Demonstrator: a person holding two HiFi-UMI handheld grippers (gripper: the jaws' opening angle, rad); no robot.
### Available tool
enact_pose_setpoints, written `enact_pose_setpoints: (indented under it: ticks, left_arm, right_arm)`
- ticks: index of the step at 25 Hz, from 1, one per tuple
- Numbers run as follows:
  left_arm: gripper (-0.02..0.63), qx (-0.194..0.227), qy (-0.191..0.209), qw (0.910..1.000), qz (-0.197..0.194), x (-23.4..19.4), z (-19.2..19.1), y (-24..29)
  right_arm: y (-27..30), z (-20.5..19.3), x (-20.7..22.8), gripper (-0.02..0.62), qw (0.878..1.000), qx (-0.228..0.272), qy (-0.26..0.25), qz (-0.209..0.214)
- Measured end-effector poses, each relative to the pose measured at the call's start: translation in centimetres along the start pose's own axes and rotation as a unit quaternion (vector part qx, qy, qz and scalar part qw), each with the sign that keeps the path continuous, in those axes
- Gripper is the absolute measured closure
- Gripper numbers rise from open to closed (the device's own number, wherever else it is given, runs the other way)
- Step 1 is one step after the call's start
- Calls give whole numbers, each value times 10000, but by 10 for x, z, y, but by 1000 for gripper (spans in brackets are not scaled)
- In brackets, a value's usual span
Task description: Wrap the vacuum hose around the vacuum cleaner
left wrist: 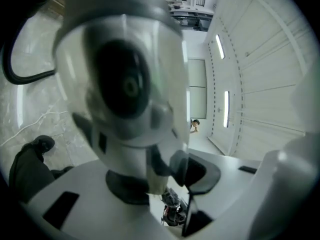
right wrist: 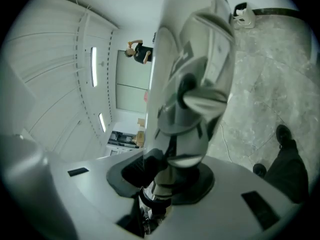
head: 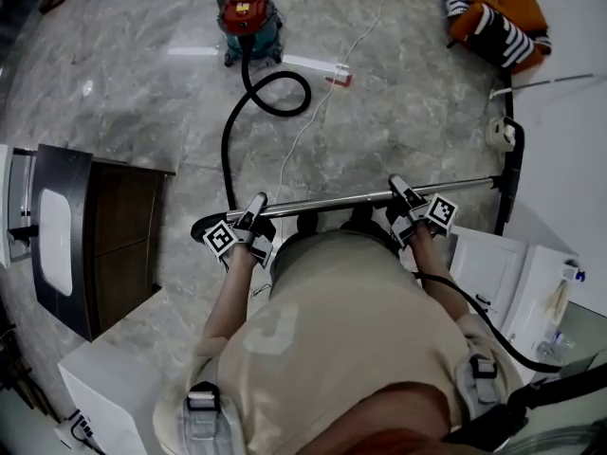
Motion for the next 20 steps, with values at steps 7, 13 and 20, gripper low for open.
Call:
enact_pose_setpoints:
  ticks: [7,13,20]
  left_arm:
    - [465,439,-257,9985,220,-5,-18,32]
    - [465,998,20,9940,455,9,-49,90]
    - [463,1457,313,9875,517,31,-110,164]
  right_arm:
    - [43,60,18,489,9981,-574,-77,196]
    - [79,141,46,489,9917,-1139,35,595]
    - [88,243,70,489,9797,-1781,48,922]
Point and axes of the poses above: the fingertips, and each gripper's own axes: y forward along the fingers, x to its right, z out of its top, the point moved 9 cm from there along -y, backward along the fingers, and after that the axes turned 5 degrees about -y, right-handed, at the moved point
